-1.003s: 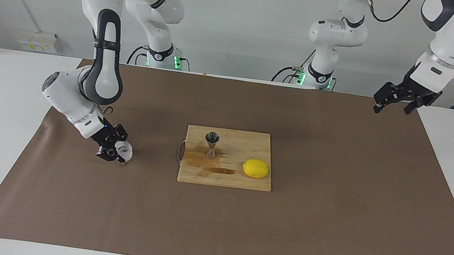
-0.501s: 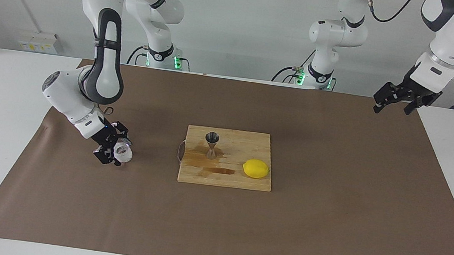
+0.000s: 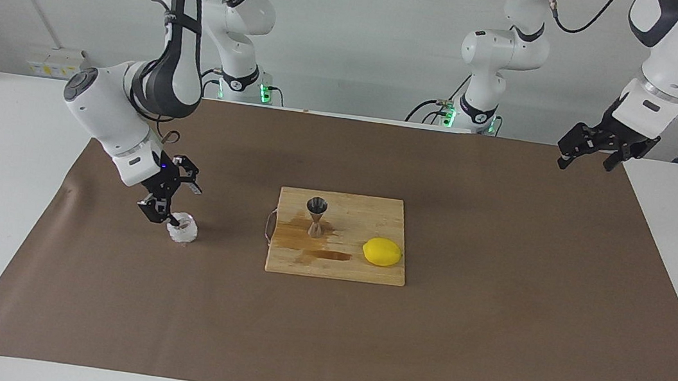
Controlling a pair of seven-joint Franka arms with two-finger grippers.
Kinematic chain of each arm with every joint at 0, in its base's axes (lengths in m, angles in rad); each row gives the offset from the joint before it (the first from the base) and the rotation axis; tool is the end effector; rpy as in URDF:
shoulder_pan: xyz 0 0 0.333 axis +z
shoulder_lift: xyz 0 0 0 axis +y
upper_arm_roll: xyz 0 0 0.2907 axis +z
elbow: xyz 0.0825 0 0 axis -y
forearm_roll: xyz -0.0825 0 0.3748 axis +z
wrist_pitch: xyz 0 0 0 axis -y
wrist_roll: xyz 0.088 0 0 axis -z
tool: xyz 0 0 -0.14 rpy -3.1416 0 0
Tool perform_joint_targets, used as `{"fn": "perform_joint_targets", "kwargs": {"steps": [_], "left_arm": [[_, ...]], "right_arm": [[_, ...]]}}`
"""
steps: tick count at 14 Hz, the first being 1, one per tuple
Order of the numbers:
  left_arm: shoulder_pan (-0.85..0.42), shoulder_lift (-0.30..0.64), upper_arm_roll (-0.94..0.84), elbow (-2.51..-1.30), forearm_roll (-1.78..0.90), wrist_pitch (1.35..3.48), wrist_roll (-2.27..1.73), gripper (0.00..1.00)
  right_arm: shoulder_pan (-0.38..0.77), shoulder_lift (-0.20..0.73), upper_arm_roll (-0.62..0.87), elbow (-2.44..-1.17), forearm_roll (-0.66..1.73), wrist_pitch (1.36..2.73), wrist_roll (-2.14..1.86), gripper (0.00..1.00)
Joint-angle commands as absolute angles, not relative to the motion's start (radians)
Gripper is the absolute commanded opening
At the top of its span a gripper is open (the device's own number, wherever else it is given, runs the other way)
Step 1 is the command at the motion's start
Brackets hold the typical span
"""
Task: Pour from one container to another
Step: 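Lower the glass cup onto the table and open the right gripper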
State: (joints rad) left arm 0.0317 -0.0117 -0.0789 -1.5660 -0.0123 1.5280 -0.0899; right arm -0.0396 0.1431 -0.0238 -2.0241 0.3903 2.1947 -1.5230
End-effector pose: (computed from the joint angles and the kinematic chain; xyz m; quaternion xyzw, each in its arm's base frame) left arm 0.5361 -0.0273 0.5710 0.9997 0.0212 -0.0135 0.0048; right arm 0.5743 -0.0126 0.3330 -0.8053 -0.5715 -0.1217 0.1006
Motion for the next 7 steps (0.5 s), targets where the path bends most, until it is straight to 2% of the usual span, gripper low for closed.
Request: {"fn": "perform_joint_targets", "kwargs": {"steps": [1,4,7], "left_arm": [[0.035,-0.035,-0.081,-1.589,-0.006,1.52,-0.094,1.0],[0.035,-0.035,-0.081,-1.589,-0.006,1.52,-0.094,1.0],[0.037,-0.035,-0.081,-1.588,-0.006,1.52,-0.094,1.0]], "right_arm": [[-0.025,0.124,-0.021,-2.037,0.304,2.183,-1.305,1.0],[0.007,0.123,-0.023,-2.037,0.252,2.18,-1.035,1.0],[0.043,0.106,-0.021,-2.036,0.106,2.1,-0.673,1.0]]}}
